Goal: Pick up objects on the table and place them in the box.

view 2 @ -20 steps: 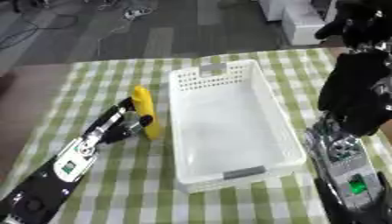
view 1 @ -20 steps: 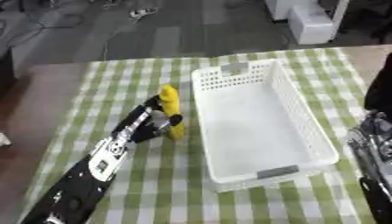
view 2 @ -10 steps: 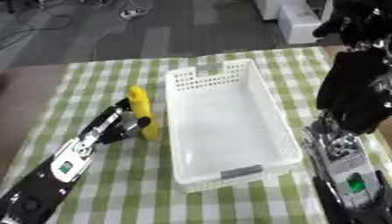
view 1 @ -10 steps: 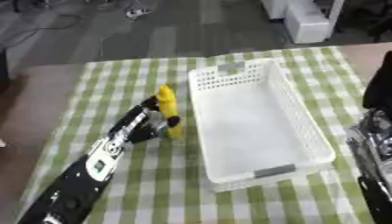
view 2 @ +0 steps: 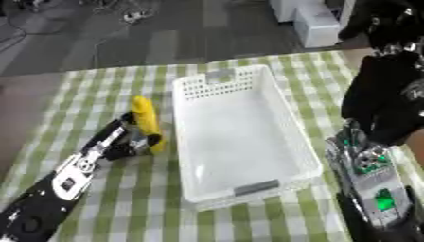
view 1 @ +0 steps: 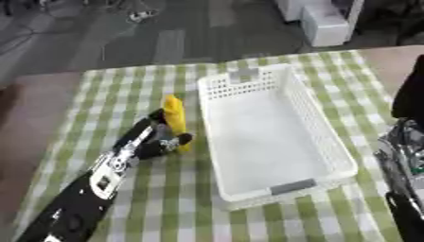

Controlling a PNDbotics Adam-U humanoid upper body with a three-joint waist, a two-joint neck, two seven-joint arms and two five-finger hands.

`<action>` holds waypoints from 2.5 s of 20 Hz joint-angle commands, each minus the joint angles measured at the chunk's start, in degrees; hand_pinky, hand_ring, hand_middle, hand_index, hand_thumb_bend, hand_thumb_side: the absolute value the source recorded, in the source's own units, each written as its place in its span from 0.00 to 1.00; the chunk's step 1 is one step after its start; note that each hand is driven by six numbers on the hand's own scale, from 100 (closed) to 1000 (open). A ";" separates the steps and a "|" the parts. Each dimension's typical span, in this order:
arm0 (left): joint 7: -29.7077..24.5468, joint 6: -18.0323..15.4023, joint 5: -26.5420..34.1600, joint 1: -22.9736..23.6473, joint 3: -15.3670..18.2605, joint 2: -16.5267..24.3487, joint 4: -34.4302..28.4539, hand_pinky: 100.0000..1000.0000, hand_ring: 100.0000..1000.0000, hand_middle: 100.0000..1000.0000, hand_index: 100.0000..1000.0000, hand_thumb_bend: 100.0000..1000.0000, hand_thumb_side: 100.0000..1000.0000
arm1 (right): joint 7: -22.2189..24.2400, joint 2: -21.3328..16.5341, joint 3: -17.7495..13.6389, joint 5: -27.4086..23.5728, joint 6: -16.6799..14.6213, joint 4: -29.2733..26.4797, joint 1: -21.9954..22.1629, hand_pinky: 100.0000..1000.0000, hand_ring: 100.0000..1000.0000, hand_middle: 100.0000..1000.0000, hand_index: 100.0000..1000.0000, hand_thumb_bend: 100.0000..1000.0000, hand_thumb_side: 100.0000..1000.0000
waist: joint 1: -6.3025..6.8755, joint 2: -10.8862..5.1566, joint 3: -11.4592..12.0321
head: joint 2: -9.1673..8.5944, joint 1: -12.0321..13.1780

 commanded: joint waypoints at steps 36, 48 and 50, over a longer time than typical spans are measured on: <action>14.62 -2.22 3.27 -6.49 -0.58 4.41 -5.39 0.00 0.00 0.00 0.17 0.00 0.48 | -0.05 -1.27 -0.32 0.35 0.33 -0.75 0.86 0.32 0.57 0.59 0.70 0.00 0.91 | 0.44 -2.00 2.46 | -2.92 3.68; 13.90 1.33 4.02 -9.52 -1.00 5.30 -8.05 0.00 0.00 0.00 0.17 0.00 0.50 | -0.04 -1.61 -0.24 0.57 0.38 -0.75 1.49 0.31 0.57 0.59 0.70 0.00 0.91 | 0.48 -2.32 3.01 | -5.02 5.72; 14.31 1.58 4.66 -10.02 -1.08 5.31 -8.48 0.00 0.00 0.00 0.17 0.00 0.48 | -0.04 -1.62 -0.21 0.60 0.36 -0.75 1.52 0.31 0.57 0.59 0.70 0.00 0.91 | 0.48 -2.34 3.00 | -5.30 5.99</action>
